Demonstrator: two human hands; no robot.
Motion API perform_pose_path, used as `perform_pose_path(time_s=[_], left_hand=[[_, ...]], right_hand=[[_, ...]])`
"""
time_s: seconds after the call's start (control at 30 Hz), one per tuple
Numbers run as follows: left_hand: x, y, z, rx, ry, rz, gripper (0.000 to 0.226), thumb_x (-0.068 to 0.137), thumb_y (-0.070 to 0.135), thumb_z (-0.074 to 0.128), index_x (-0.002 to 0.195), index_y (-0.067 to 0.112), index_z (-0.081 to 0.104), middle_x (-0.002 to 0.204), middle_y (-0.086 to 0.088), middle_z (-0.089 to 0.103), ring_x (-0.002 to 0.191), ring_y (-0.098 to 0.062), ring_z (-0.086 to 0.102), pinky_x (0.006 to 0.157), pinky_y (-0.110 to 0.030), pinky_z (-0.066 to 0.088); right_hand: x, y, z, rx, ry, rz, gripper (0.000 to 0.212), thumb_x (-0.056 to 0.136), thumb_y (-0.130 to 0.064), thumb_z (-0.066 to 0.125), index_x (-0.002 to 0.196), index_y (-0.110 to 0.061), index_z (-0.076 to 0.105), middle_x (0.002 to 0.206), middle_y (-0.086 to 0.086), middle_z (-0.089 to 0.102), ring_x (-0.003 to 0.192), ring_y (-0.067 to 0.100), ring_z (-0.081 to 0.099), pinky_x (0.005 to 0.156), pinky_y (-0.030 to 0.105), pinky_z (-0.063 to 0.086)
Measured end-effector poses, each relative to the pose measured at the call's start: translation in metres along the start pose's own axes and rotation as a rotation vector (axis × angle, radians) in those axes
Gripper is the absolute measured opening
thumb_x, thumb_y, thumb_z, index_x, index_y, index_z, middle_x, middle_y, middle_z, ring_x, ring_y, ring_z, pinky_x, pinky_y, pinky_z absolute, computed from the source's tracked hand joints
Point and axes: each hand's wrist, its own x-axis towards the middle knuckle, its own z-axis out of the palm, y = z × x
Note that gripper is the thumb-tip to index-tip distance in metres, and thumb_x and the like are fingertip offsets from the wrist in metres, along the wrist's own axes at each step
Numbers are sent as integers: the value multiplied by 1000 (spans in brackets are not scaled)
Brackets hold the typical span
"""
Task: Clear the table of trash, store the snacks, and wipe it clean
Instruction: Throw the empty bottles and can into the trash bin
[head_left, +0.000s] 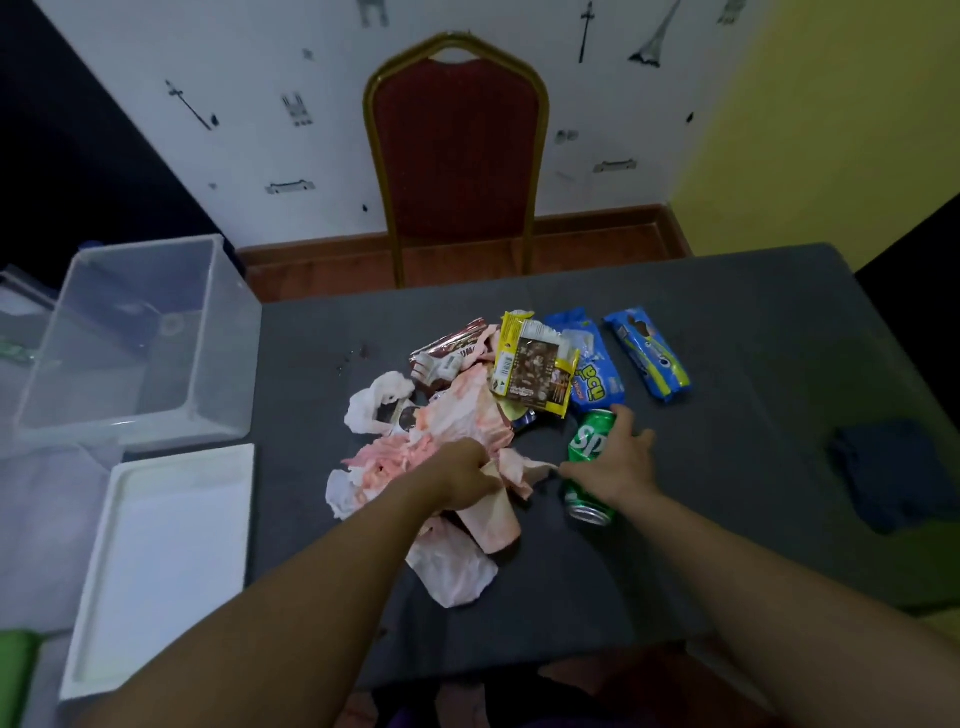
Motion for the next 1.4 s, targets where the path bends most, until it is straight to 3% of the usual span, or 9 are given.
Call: perform_pose_path(time_s=[0.17, 0.27, 0.4, 0.6, 0.83, 1.0, 1.1, 1.3, 1.4], left_hand=[[-15, -5, -8, -164, 42, -28, 31, 99, 24, 43, 122, 6, 54, 130, -13, 52, 112, -26, 50, 86, -31, 38], [-29, -6, -15, -262, 105, -7, 20, 100, 21, 38, 104, 8, 53, 116, -15, 54, 93, -20, 47, 80, -33, 39], [-51, -20, -31, -285, 202, 49, 23, 99, 19, 42, 106, 3, 56, 107, -11, 54, 92, -22, 49, 81, -34, 40], [-97, -74, -56, -290, 386, 42, 14, 92, 17, 50, 95, 7, 60, 98, -8, 58, 87, -26, 54, 64, -30, 38], [-154, -163, -68, -397, 537, -69, 25, 96, 19, 51, 118, 13, 62, 119, -9, 63, 98, -26, 60, 84, -39, 52], [-197, -232, -68, -442, 578, -156, 32, 98, 19, 45, 130, 14, 52, 130, -10, 58, 111, -28, 57, 93, -40, 50], [-225, -271, -67, -443, 604, -225, 36, 98, 20, 45, 132, 14, 52, 135, -10, 57, 118, -28, 56, 99, -41, 48], [-262, -326, -69, -470, 678, -322, 26, 93, 16, 48, 116, 13, 60, 123, -9, 62, 102, -21, 56, 85, -30, 43], [-276, -352, -69, -502, 706, -406, 34, 93, 19, 48, 124, 12, 57, 130, -11, 59, 111, -26, 57, 89, -32, 43]], right_hand=[[-12, -10, -5, 101, 23, -100, 105, 62, -22, 92, 141, -31, 24, 131, 12, 32, 99, 24, 45, 82, 35, 44], [-23, -24, -6, 136, 63, -192, 105, 62, -23, 90, 142, -35, 24, 127, 10, 37, 98, 22, 46, 82, 32, 43], [-40, -49, -2, 183, 131, -325, 101, 58, -29, 90, 137, -38, 28, 126, 6, 47, 112, 23, 52, 92, 41, 50], [-74, -96, 28, 244, 133, -553, 69, 78, -15, 81, 129, -33, 39, 119, 0, 52, 108, 19, 54, 88, 39, 51], [-122, -155, 88, 263, -34, -691, 59, 84, -7, 76, 132, -22, 45, 110, -10, 60, 102, 10, 59, 80, 20, 48], [-153, -199, 135, 189, -107, -784, 46, 77, -16, 82, 116, -24, 60, 105, -7, 67, 97, 13, 64, 84, 33, 53], [-174, -224, 164, 130, -157, -855, 44, 77, -17, 83, 115, -25, 62, 102, -8, 69, 94, 13, 64, 79, 28, 49], [-198, -264, 210, 18, -268, -927, 47, 75, -21, 84, 116, -26, 62, 106, -8, 69, 97, 14, 63, 79, 29, 49], [-205, -285, 232, 20, -328, -963, 47, 73, -15, 86, 114, -22, 63, 103, -6, 69, 94, 13, 65, 77, 26, 47]])
